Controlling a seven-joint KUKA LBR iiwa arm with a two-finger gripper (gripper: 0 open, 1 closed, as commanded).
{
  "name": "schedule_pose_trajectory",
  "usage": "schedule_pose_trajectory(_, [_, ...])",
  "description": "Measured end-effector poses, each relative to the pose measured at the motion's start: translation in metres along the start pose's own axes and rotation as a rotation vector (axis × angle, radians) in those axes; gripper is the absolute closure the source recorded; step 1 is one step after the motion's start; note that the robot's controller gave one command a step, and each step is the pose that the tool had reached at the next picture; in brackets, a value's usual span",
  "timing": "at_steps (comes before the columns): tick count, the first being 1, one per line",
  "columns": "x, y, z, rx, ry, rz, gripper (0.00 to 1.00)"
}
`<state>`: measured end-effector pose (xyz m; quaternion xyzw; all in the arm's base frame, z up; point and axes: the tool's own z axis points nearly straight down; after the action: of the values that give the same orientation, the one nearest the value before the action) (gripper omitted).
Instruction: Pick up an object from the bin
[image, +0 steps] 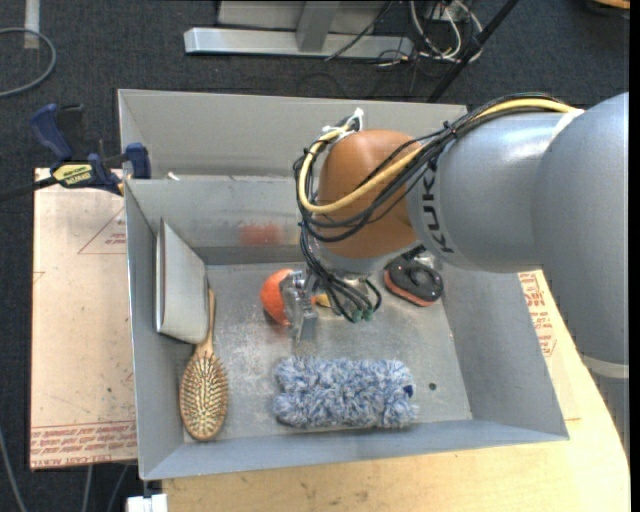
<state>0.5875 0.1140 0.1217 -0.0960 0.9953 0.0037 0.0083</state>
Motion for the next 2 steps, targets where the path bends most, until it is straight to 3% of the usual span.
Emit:
schedule_pose_trajectory(1, [0.0036, -0.0016, 0.0055, 0.002, 0.012, 0.001, 0.00])
schedule_pose_trajectory(2, [0.0036, -0.0016, 0.0055, 0.002, 0.012, 0.001, 0.00])
